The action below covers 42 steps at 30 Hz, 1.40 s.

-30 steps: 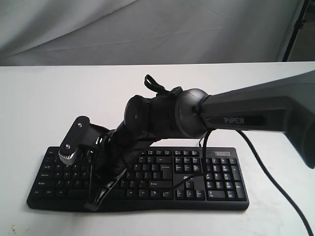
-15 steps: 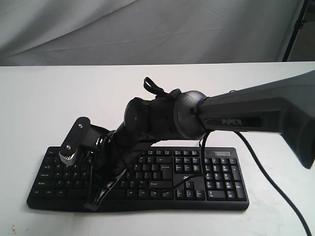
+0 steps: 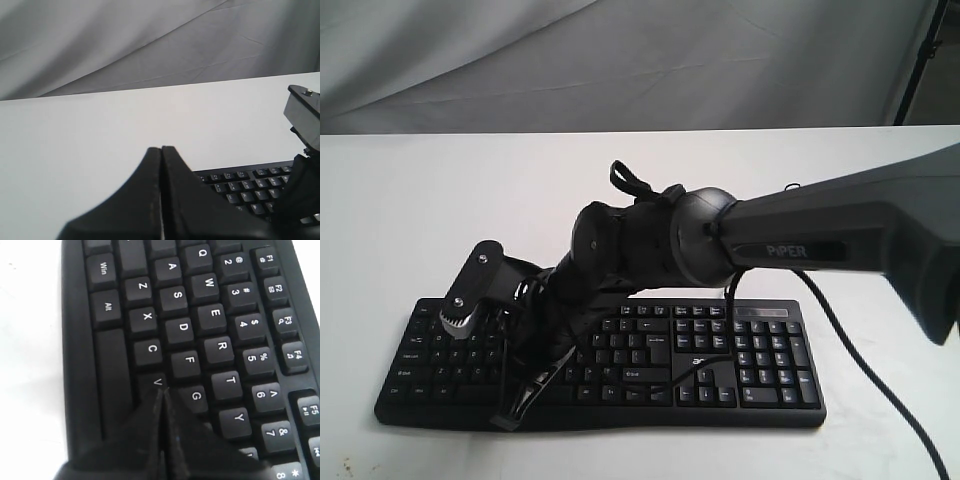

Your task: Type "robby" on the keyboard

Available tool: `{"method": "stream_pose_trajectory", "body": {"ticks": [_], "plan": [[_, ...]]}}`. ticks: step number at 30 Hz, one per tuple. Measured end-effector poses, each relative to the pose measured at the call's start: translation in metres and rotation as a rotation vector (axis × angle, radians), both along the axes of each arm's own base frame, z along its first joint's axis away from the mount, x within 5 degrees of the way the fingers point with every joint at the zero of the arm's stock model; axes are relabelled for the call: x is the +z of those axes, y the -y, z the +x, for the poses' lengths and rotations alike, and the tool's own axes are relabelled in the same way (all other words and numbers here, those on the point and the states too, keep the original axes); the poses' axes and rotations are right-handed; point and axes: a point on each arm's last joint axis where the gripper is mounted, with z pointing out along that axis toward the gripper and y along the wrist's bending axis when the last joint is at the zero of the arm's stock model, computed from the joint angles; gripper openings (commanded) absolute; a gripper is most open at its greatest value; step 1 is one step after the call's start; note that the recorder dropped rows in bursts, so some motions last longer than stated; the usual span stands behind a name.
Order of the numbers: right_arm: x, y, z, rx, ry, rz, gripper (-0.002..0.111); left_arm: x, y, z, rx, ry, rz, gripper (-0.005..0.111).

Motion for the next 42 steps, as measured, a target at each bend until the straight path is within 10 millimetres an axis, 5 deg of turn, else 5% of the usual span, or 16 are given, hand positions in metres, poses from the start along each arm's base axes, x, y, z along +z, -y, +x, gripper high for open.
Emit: {"method": "stream_pose_trajectory", "body": {"ticks": [36,42], "plan": [[-0.003,-0.001,0.001,-0.008,-0.007,0.001,0.0,0.0,0.0,0.0,0.0,0.0,0.0,0.0],[0.014,0.0,0.001,0.001,0.025,0.025,0.0,0.0,0.0,0.0,0.0,0.0,0.0,0.0]]}}
